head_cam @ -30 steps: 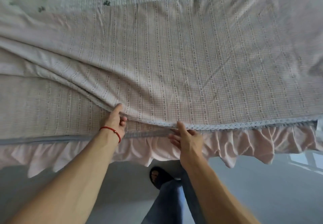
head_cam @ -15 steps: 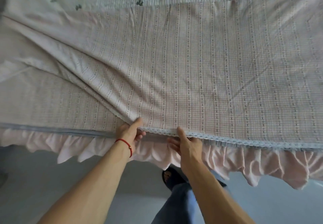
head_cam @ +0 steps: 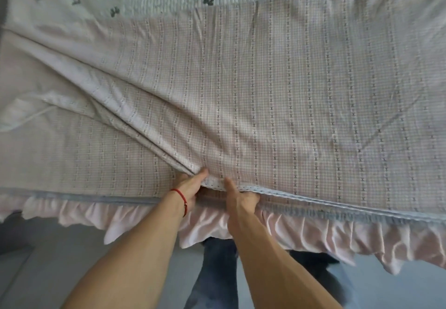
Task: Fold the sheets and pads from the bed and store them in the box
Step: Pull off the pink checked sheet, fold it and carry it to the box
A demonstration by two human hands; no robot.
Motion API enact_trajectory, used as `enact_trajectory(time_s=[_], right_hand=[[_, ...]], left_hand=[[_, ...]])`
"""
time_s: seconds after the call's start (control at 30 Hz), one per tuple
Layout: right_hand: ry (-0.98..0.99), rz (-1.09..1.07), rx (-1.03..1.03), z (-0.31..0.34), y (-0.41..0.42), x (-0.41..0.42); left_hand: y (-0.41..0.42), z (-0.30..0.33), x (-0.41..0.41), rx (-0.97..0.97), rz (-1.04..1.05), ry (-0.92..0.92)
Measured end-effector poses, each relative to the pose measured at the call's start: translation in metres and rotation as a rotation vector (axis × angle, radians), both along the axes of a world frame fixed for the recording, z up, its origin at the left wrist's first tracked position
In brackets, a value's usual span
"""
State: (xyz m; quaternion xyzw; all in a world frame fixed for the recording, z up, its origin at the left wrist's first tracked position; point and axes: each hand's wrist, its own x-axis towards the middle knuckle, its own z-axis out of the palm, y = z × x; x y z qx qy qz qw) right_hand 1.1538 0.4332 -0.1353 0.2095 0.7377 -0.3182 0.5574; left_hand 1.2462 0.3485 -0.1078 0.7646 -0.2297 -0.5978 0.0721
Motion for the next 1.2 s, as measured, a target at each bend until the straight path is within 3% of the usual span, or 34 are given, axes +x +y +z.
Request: enact_trajectory(time_s=[0.13, 0.2, 0.4, 0.63, 0.73, 0.9, 1.03, 1.1, 1.2], right_hand=[[0.132, -0.009, 0.153, -0.002, -0.004, -0.004], [0.187, 0.003, 0.125, -0.003, -0.006, 0.002], [0.26, 0.068, 0.213, -0.005, -0.027, 0.0], [0.293, 0.075, 0.21, -0.01, -0.027, 0.004], [0.279, 0.037, 0.133, -0.01, -0.025, 0.006], [0.318, -0.089, -0.146, 0.028, 0.008, 0.019], [0.36, -0.186, -0.14, 0.06, 0.022, 0.052], [0.325, -0.151, -0.171, 0.066, 0.012, 0.08], [0.115, -0.267, -0.348, 0.073, -0.019, 0.123]], left_hand=[[0.007, -0.025, 0.017, 0.08, -0.049, 0.051], [0.001, -0.008, 0.013, 0.101, -0.057, 0.089], [-0.022, 0.011, 0.019, 0.225, 0.006, 0.371], [-0.055, 0.015, 0.057, 0.094, 0.139, 0.363], [-0.08, 0.013, 0.08, -0.032, 0.263, 0.374], [-0.061, 0.013, 0.116, -0.178, 0.248, 0.317], [-0.014, 0.02, 0.144, -0.213, 0.298, 0.338], [0.003, 0.02, 0.148, -0.209, 0.331, 0.339], [0.005, 0.023, 0.153, -0.112, 0.294, 0.372]])
